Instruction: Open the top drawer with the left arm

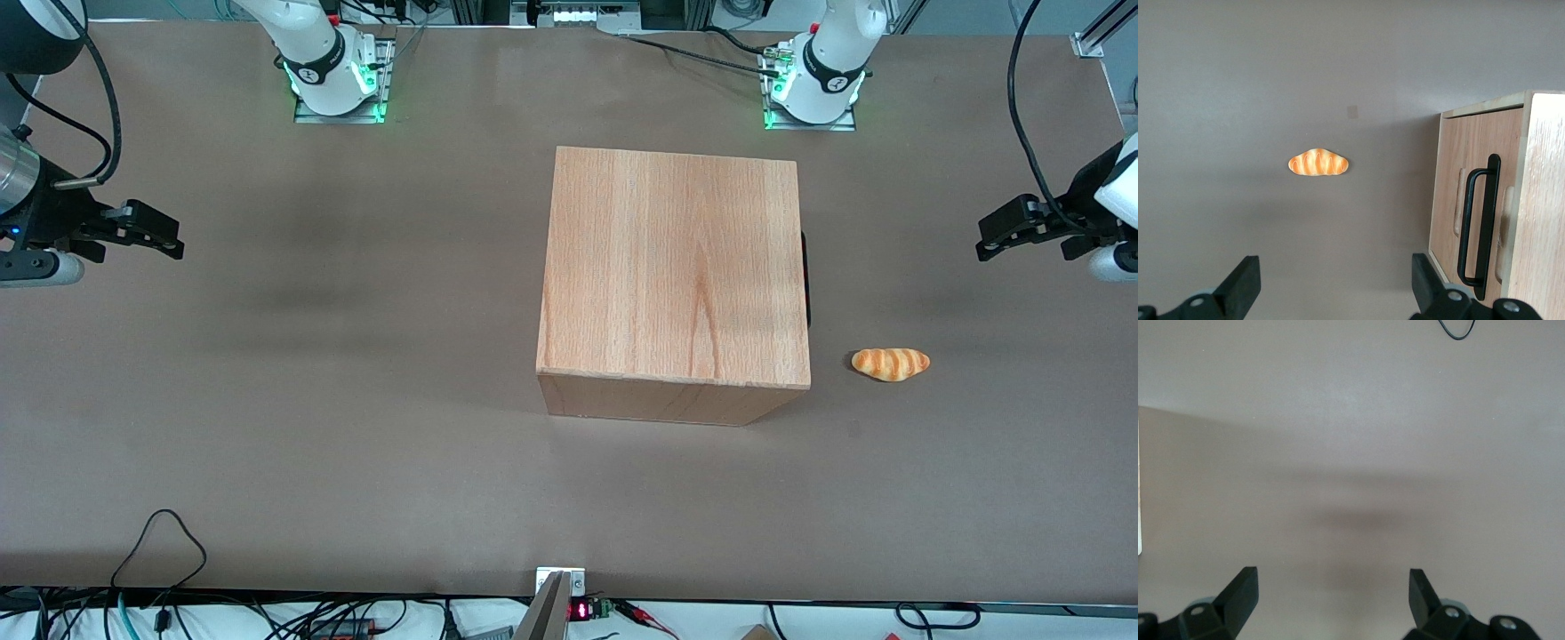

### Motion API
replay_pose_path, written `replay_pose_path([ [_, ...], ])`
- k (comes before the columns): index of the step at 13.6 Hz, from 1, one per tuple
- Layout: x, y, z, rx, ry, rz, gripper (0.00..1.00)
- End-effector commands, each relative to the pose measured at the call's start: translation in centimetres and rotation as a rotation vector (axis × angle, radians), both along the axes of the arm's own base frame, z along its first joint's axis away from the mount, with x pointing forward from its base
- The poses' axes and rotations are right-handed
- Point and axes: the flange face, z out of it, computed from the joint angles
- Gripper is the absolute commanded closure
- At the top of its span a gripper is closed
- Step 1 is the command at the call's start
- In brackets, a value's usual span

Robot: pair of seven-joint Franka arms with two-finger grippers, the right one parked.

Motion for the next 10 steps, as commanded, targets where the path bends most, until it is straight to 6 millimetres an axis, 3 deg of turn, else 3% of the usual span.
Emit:
replay_pose_path([
  [1,-0.8,-0.1,0.5,-0.016,0.0,-0.021,0.0],
  [5,-0.6,-0.4,0.0,-0.013,0.009,-0.026,0.0],
  [10,0.7,-1.4,-3.2,-0.016,0.066,-0.038,0.0],
])
